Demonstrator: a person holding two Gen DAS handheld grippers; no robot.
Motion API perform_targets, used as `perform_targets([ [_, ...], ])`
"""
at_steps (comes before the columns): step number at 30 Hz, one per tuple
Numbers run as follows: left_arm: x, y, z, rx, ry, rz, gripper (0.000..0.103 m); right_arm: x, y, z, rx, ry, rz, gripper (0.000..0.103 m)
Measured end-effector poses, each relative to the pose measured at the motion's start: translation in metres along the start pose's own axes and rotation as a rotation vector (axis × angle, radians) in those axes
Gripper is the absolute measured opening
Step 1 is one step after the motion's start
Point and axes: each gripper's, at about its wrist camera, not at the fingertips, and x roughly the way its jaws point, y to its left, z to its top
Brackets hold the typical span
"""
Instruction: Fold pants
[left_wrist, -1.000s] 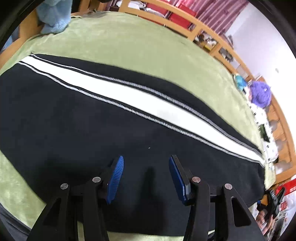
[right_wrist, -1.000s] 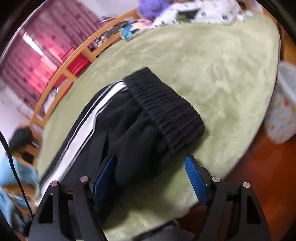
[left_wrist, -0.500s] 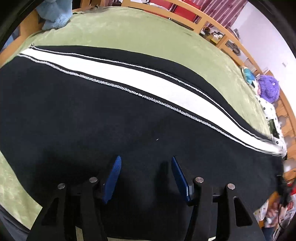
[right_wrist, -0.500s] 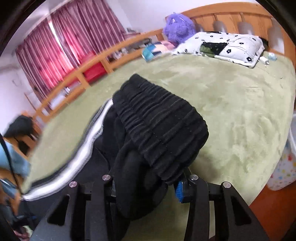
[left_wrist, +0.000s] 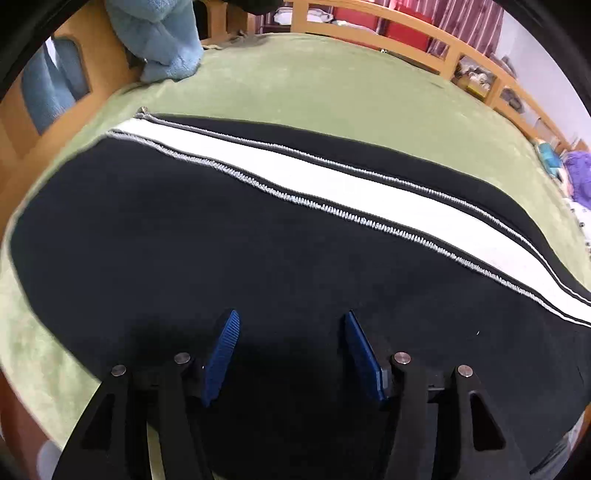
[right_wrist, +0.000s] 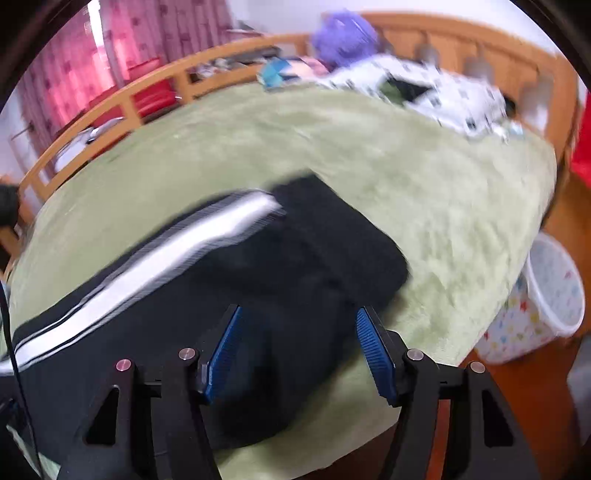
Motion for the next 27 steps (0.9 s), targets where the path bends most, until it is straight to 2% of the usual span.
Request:
perform_targets([
  [3,-0.003,-0.004,-0.005,0.062,-0.024,-0.002,0.062,-0.029,0.048,-0.006,-0.094,-0.043,0.011,0.068],
  [7,-0.009,-0.003,-0.006,0.065,-0.02,-0.027,0.062,-0.03,0.117,-0.028,-0.201,0.001,0.099,0.069],
  [11,-0.018,0.006,-0.006,0.023,-0.006,-0.115,0.062,-0.003,0.182,-0.072,-0.315,0.109,0.14,0.069],
  [14,-0.03,0.018,-0.007,-0.008,-0.012,-0.156,0.062,0.026,0.208,-0.104,-0.398,0.188,0.083,0.069],
  [17,-0.041,0.033,-0.015,-0.036,-0.017,-0.187,0.062,0.027,0.212,-0.11,-0.398,0.155,0.053,0.069],
  [20,-0.047,0.059,-0.015,-0.088,-0.027,-0.214,0.062,0.018,0.201,-0.098,-0.309,0.195,0.098,0.069],
  [22,-0.048,0.074,-0.015,-0.129,-0.032,-0.221,0.062,0.01,0.196,-0.095,-0.278,0.185,0.116,0.069],
  [27,-0.052,0.098,-0.021,-0.234,-0.052,-0.277,0.062,0.005,0.207,-0.111,-0.332,0.202,0.086,0.069],
])
